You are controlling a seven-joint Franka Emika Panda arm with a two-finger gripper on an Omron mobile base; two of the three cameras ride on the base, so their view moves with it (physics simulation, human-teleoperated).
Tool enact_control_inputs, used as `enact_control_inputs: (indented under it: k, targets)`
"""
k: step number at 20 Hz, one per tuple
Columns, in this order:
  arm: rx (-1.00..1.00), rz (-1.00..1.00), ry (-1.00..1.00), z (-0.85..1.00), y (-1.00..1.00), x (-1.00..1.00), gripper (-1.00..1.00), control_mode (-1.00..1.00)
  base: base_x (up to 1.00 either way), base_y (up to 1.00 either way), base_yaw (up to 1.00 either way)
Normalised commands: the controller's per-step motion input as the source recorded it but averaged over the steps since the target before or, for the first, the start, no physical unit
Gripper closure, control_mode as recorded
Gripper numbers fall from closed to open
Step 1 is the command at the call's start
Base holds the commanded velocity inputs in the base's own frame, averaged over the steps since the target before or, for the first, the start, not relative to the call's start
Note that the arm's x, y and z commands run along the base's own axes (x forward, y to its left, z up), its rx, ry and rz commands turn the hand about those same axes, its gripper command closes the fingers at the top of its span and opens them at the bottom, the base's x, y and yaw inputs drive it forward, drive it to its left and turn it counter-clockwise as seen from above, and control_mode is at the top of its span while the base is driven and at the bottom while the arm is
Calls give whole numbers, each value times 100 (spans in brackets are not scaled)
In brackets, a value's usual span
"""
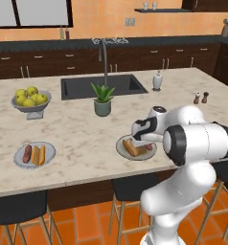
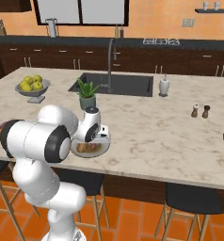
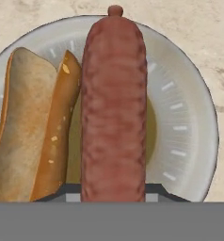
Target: Place one bun and one sausage from the bowl on each plate.
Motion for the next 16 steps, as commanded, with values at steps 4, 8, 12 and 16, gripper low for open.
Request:
enact_control_inputs:
  k: [4,8,12,16]
  targets:
    - [0,0,0,-19,4,18,100,-100,0,0,0]
    - [0,0,0,-16,8,17,-100,-100,0,0,0]
    - [0,0,0,0,0,0,-100,-100,0,0,0]
    - [0,0,-1,11,0,0,-100,-100,0,0,0]
